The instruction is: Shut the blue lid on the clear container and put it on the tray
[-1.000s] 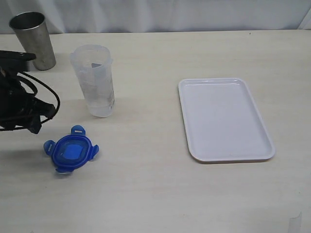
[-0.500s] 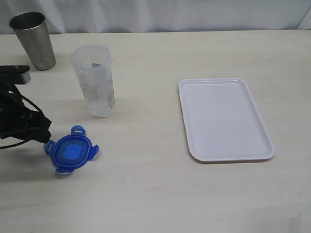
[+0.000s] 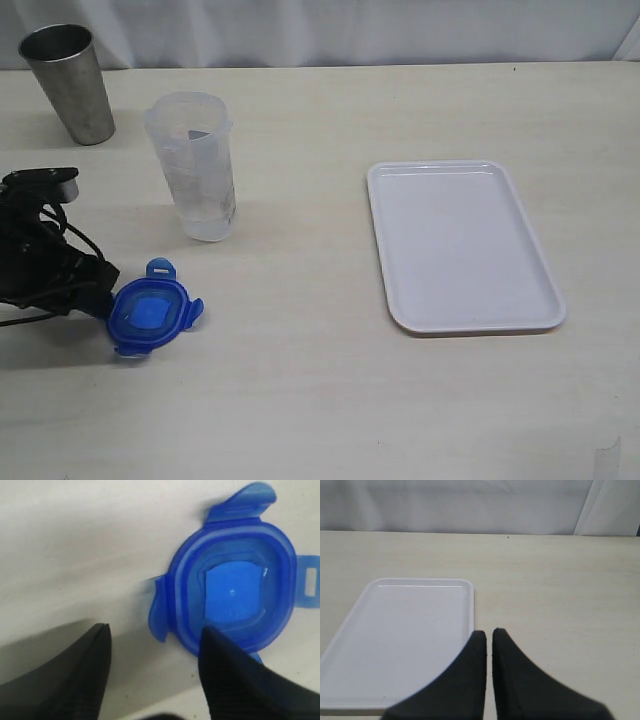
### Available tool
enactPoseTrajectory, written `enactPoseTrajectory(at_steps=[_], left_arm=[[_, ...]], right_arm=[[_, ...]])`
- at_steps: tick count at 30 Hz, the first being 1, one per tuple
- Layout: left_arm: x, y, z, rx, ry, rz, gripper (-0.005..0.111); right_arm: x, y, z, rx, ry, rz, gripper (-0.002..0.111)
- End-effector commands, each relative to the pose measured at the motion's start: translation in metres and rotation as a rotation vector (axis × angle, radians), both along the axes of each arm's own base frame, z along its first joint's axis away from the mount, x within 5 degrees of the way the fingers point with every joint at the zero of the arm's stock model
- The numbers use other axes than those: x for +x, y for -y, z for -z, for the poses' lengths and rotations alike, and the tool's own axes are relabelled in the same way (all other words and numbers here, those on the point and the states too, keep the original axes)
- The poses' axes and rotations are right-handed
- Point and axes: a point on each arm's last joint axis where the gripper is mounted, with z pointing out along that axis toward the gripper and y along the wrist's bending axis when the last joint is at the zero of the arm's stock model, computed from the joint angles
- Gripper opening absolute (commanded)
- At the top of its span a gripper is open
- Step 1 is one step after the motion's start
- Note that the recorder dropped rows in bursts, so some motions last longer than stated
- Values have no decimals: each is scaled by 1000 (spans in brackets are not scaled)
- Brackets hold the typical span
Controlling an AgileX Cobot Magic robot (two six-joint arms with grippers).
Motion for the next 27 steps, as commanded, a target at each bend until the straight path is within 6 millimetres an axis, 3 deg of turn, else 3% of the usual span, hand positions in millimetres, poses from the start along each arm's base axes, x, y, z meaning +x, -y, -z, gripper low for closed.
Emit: enactPoseTrajectory(at_steps=[1,6,27], left_arm=[[6,5,2,-56,35,-10,48],[6,6,14,-60,-6,0,43],[9,7,9,-74,-19,22,43]], right_arm=[[0,0,1,-8,5,2,4],[0,0,1,-8,5,2,4],[0,0,1,-8,5,2,4]])
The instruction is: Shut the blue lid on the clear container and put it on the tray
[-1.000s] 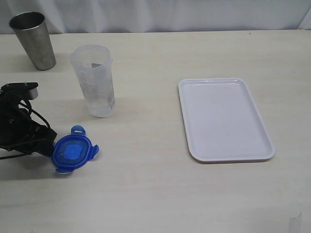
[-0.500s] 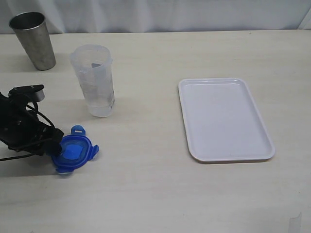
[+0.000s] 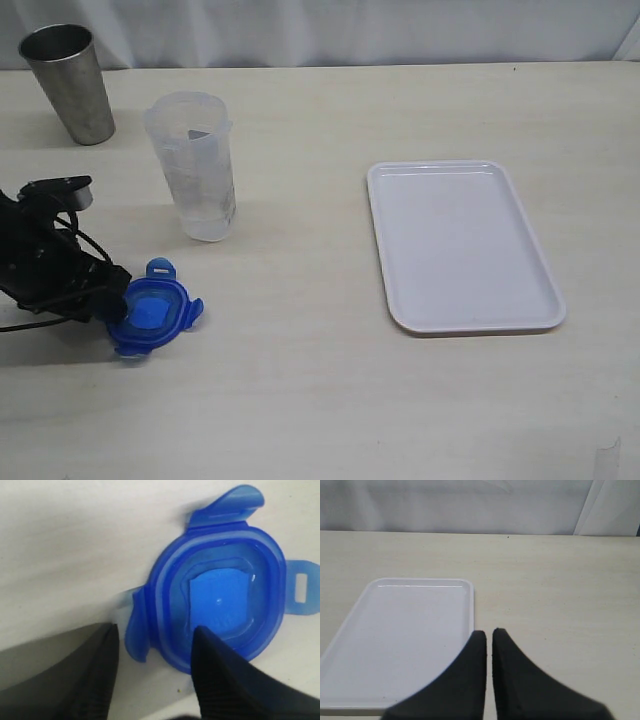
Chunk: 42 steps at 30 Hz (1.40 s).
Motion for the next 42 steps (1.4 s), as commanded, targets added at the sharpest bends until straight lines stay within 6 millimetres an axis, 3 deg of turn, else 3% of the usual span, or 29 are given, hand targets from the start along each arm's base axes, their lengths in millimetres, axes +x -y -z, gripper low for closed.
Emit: enactPoseTrajectory(at_steps=[1,16,23,42], left_arm=[[7,2,-8,-21,7,14,43],[7,-1,-8,19,-7,52,43],[9,-1,-8,25,16,40,24],[10,-2,-4,29,12,34,24]], right_arm=[[0,0,1,-8,5,2,4],[0,0,1,-8,5,2,4],[0,0,1,-8,5,2,4],[0,0,1,-8,5,2,4]])
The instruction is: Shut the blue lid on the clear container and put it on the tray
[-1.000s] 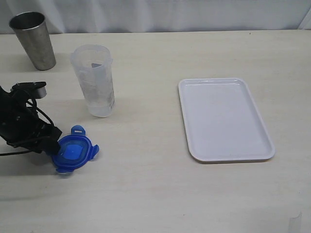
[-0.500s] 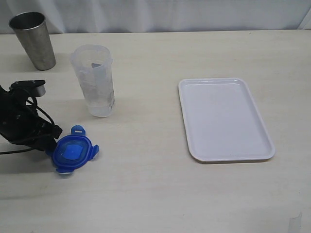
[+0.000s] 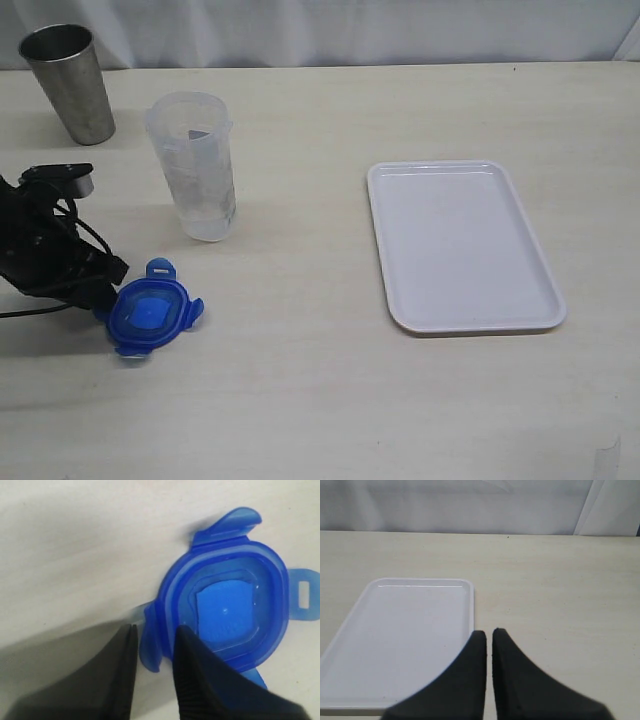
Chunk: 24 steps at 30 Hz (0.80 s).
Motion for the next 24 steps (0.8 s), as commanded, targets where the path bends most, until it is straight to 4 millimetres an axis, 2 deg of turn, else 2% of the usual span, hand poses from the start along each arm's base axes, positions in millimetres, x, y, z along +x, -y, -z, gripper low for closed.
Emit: enactPoseTrajectory(at_steps=[1,3,10,12,13,14,15,24], left_arm=[[0,0,5,-2,-13,-14,24],[-1,0,12,-3,-48,-11,24],[-1,1,12,-5,-45,-17,23],[0,2,11,-19,-48,-34,18],[0,2,11,-28,-45,-37,13],[0,3,11,-35,-38,-25,3],[0,3,11,-36,-38,-27,0],[4,3,7,-34,-41,3,0]], right_arm=[[0,0,1,-8,5,2,4],[0,0,1,-8,5,2,4],[0,0,1,-8,5,2,4],[0,0,1,-8,5,2,4],[0,0,1,-8,5,2,4],[0,0,1,-8,5,2,4],[0,0,1,-8,5,2,4],[0,0,1,-8,5,2,4]])
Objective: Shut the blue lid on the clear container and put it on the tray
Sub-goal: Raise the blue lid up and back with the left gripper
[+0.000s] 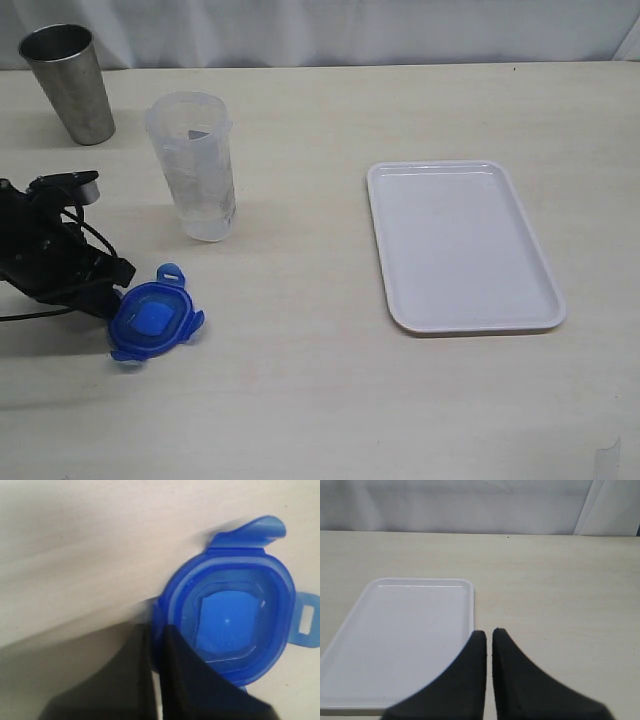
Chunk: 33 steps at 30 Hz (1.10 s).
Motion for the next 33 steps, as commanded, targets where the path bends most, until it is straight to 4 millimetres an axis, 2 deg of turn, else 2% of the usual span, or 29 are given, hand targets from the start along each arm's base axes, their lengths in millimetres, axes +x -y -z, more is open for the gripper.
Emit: enactPoseTrajectory(at_steps=[1,5,8,19,26,33], left_arm=[[6,1,-6,-6,-2,38,0],[12,1,-23,1,13,106,0],[15,-1,-40,25,87,125,0],[22,-10,-110,124,509,97,0],[20,-21,-151,277,786,149,0],[26,-24,-168,316,959,100,0]], right_arm=[[0,0,1,-8,5,2,4],[0,0,1,-8,5,2,4],[0,0,1,-8,5,2,4],[0,0,1,-8,5,2,4],[0,0,1,-8,5,2,4],[0,0,1,-8,5,2,4]])
